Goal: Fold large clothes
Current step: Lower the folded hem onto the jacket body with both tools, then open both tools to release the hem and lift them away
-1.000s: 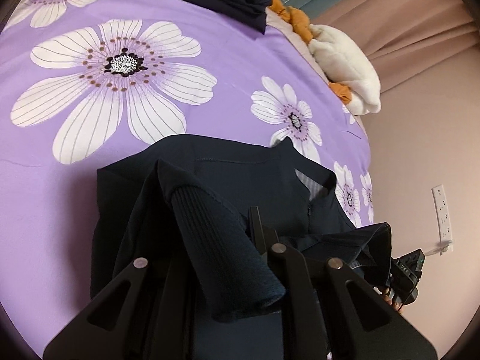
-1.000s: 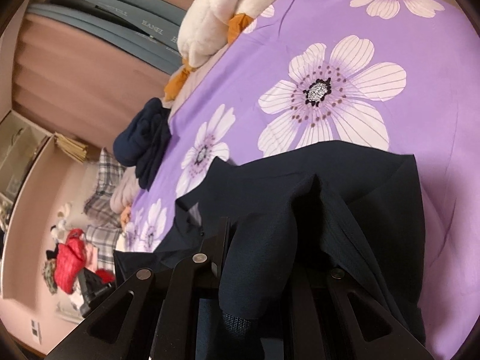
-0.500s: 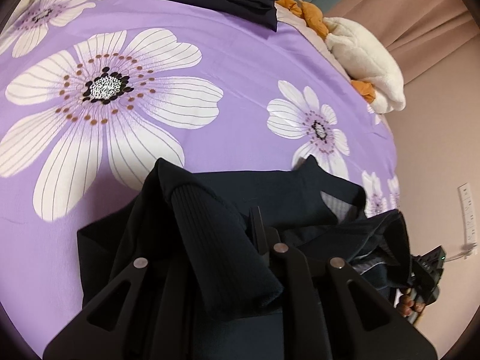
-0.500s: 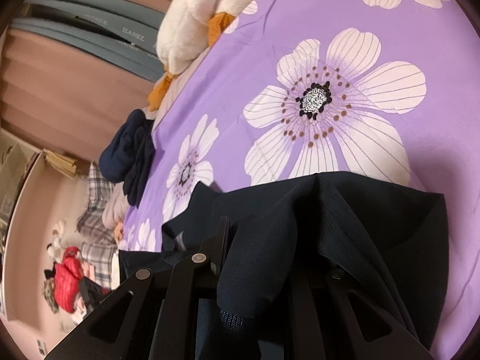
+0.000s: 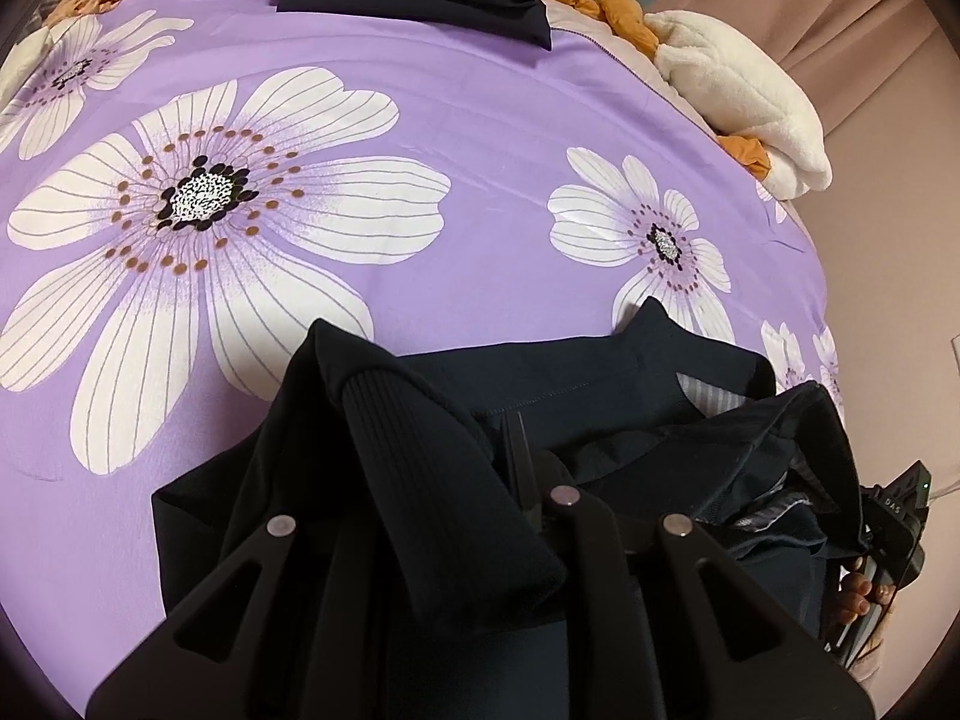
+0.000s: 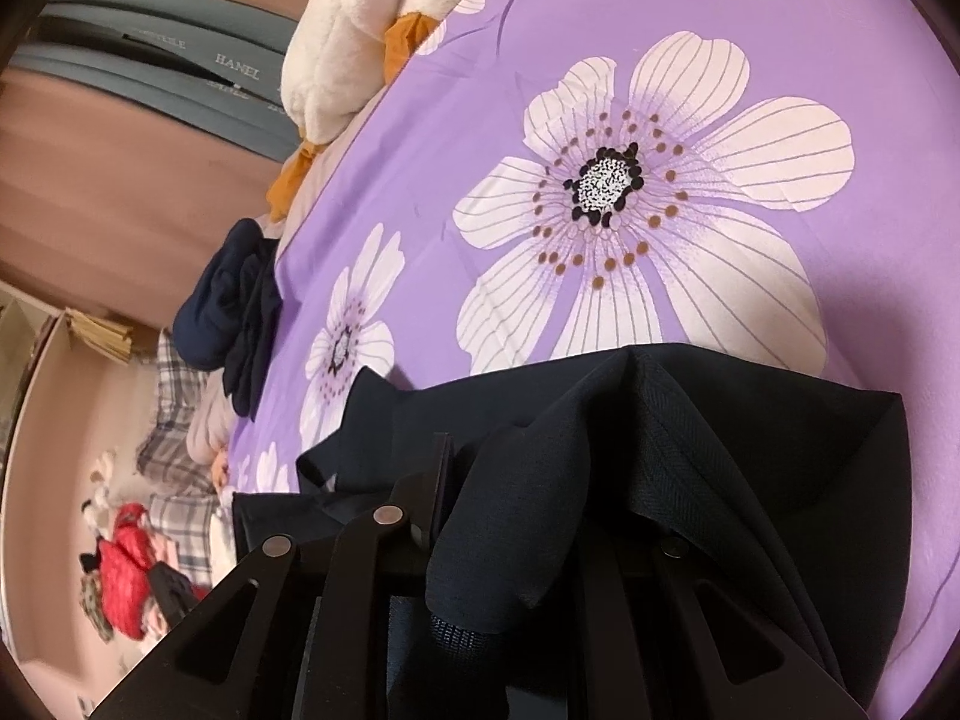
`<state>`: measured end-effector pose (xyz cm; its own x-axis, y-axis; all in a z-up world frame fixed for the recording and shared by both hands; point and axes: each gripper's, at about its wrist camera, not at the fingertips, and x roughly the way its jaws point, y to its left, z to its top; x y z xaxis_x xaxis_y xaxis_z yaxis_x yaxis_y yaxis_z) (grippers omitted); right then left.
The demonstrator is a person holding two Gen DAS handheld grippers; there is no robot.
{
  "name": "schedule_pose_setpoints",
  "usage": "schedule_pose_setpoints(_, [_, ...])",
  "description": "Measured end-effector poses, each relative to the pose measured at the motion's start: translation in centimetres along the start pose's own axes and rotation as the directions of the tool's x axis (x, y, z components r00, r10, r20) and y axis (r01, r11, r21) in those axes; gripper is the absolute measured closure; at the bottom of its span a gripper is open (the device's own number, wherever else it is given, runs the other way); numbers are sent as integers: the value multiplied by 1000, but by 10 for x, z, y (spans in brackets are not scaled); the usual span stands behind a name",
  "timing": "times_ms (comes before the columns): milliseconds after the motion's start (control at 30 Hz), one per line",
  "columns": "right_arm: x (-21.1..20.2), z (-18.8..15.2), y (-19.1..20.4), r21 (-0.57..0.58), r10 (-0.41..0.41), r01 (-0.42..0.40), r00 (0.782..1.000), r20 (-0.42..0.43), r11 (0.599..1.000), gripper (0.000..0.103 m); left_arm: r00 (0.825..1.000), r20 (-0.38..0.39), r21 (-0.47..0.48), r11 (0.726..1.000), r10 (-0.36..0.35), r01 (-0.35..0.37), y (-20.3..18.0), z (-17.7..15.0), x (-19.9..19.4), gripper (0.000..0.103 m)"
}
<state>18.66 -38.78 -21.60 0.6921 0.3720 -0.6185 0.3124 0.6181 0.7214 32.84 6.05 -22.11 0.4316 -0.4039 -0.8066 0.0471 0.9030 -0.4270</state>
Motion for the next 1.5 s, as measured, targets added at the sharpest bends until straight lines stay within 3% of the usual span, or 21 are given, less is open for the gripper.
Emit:
schedule_pose_setpoints(100, [1, 1, -2, 12, -5, 5, 1000, -8, 1000, 88, 1000, -4, 1, 1000, 9, -9, -1, 1, 2, 87])
schedule_pose_setpoints(267, [1, 1, 1, 8, -8, 8, 1000, 11, 1000, 72, 1000, 2, 16, 1000, 19, -19, -4, 1, 4, 84])
schedule_pose_setpoints(500, [4, 2, 2, 11, -16, 16, 1000, 15, 1000, 70, 1000, 11, 20, 999, 27, -27, -5, 0, 6, 84])
schedule_pose_setpoints(700, [5, 5, 2, 30, -3, 3, 1000, 23, 1000, 58, 1000, 8, -8, 1000, 3, -3, -2, 3, 8, 81])
schedule_pose_setpoints(967, [8, 8, 6, 28, -9, 8, 1000, 24, 1000, 53, 1000, 12, -11, 1000, 3, -2, -4, 4, 6, 78])
schedule_pose_setpoints(1067, [6, 10, 6, 34, -7, 6, 1000, 30, 999, 51, 1000, 23, -12, 1000, 11, -11, -4, 4, 3, 71])
schedule_pose_setpoints(1200, [2, 15, 4, 57, 4, -7, 999, 54, 998, 44, 997, 70, -26, 999, 24, -22, -2, 6, -7, 44])
schedule_pose_setpoints(1500, [-3, 22, -1, 102, 17, -26, 996, 87, 994, 38, 991, 104, -18, 996, 85, -83, 0, 11, -14, 39])
